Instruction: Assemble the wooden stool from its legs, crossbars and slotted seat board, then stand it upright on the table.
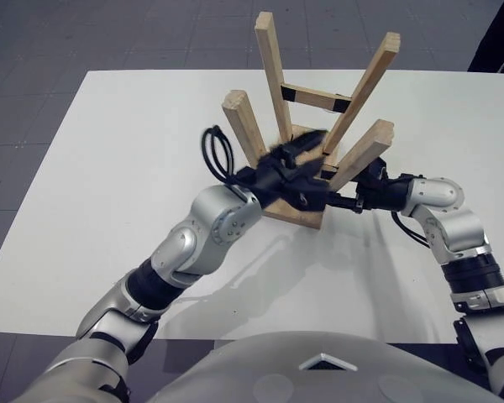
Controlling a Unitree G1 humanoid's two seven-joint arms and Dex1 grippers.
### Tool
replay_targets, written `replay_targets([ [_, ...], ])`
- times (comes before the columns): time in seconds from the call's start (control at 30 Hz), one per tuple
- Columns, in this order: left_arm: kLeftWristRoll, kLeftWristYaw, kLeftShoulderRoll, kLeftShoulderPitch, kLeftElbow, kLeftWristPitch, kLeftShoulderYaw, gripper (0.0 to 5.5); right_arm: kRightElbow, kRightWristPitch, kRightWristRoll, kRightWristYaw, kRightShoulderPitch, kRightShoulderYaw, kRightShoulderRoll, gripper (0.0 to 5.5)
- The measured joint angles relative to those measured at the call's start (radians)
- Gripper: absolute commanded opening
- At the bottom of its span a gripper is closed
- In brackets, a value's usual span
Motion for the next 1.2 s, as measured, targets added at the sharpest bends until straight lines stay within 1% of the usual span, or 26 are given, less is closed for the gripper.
replay_targets([
  [0.07, -0.008, 0.042, -0.005, -0.028, -0.013, -0.026, 0.082, 2.36, -0.001, 0.009, -0.001, 0.002, -0.006, 0.001, 0.000, 2.03],
  [0.2, -0.087, 0.092, -0.011, -0.182, -0.057, -0.042, 0.313, 2.36, 0.001, 0.026, -0.008, 0.013, -0.029, 0.014, -0.009, 2.03],
  [0.27, -0.130, 0.101, -0.013, -0.238, -0.061, -0.042, 0.385, 2.36, 0.004, 0.027, -0.009, 0.017, -0.035, 0.018, -0.014, 2.03],
  [0.33, -0.165, 0.122, 0.004, -0.344, -0.065, -0.055, 0.481, 2.36, 0.012, 0.027, -0.010, 0.021, -0.042, 0.020, -0.020, 2.03],
  [0.37, -0.168, 0.123, 0.015, -0.356, -0.067, -0.065, 0.498, 2.36, 0.016, 0.026, -0.010, 0.024, -0.045, 0.020, -0.022, 2.03],
  [0.43, -0.172, 0.116, 0.059, -0.324, -0.042, -0.078, 0.542, 2.36, 0.029, 0.025, -0.013, 0.040, -0.061, 0.025, -0.030, 2.03],
  [0.47, -0.173, 0.110, 0.098, -0.267, -0.011, -0.077, 0.584, 2.36, 0.036, 0.025, -0.014, 0.051, -0.073, 0.030, -0.040, 2.03],
  [0.5, -0.173, 0.100, 0.132, -0.172, 0.031, -0.072, 0.624, 2.36, 0.042, 0.025, -0.015, 0.069, -0.092, 0.039, -0.059, 2.03],
  [0.57, -0.173, 0.100, 0.150, -0.037, 0.072, -0.066, 0.654, 2.36, 0.050, 0.026, -0.020, 0.099, -0.131, 0.061, -0.081, 2.03],
  [0.67, -0.169, 0.088, 0.144, 0.135, 0.130, -0.033, 0.637, 2.36, 0.079, 0.028, -0.022, 0.140, -0.195, 0.094, -0.105, 2.03],
  [0.73, -0.175, 0.070, 0.108, 0.181, 0.142, -0.011, 0.589, 2.36, 0.116, 0.028, -0.022, 0.156, -0.226, 0.102, -0.108, 2.03],
  [0.87, -0.192, 0.063, 0.004, 0.179, 0.143, 0.006, 0.477, 2.36, 0.186, -0.008, -0.020, 0.174, -0.236, 0.105, -0.107, 2.03],
  [0.97, -0.195, 0.075, -0.051, 0.148, 0.142, 0.009, 0.435, 2.36, 0.260, -0.050, -0.005, 0.190, -0.234, 0.102, -0.090, 2.03],
  [1.1, -0.194, 0.080, -0.070, 0.126, 0.138, 0.009, 0.409, 2.36, 0.377, -0.149, 0.017, 0.245, -0.233, 0.088, -0.064, 2.03],
  [1.2, -0.195, 0.080, -0.072, 0.126, 0.138, 0.008, 0.402, 2.36, 0.428, -0.171, 0.042, 0.336, -0.228, 0.053, -0.061, 2.03],
])
